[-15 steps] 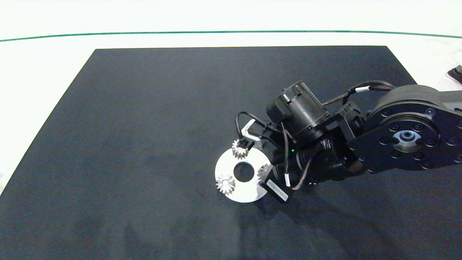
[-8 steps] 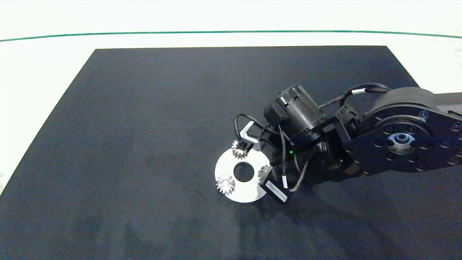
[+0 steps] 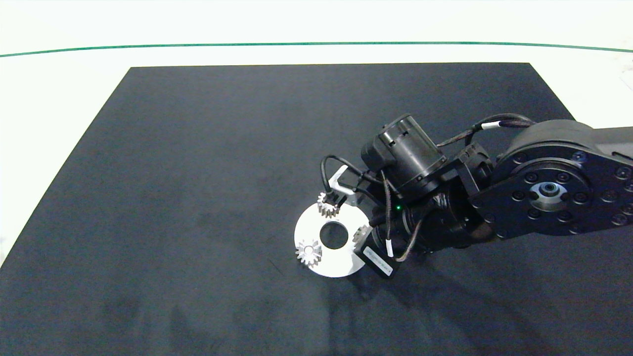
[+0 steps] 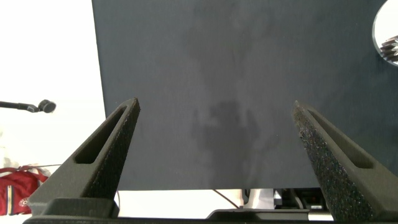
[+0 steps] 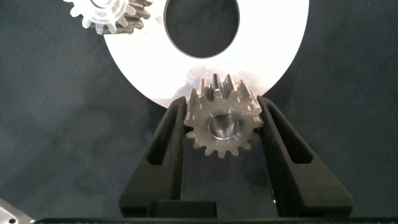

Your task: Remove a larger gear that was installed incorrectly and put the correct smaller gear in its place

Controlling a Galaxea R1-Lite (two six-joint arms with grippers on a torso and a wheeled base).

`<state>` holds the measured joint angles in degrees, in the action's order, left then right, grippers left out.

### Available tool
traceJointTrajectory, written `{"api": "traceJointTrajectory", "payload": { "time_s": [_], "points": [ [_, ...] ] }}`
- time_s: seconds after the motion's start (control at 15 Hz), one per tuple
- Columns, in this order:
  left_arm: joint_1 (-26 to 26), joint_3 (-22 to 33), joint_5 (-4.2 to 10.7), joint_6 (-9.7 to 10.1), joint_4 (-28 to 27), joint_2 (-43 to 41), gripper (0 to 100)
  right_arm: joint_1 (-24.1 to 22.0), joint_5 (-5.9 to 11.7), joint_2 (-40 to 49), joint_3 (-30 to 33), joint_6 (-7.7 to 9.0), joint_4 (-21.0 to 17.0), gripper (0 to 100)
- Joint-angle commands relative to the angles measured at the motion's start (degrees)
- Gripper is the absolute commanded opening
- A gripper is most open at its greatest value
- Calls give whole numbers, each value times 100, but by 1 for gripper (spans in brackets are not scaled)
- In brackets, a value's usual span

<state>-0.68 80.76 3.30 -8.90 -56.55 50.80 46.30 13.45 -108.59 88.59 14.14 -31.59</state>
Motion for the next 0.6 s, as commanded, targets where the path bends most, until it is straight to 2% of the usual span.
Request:
{"api": "traceJointTrajectory", "payload": {
  "time_s": [0.07,0.6],
  "points": [
    [-2,1,4,-7,-31,0,100,11,9,5,-17,10,-23,28],
    [-2,-17,4,-15,-31,0,100,19,53,58,-140,19,-32,28]
  ]
}}
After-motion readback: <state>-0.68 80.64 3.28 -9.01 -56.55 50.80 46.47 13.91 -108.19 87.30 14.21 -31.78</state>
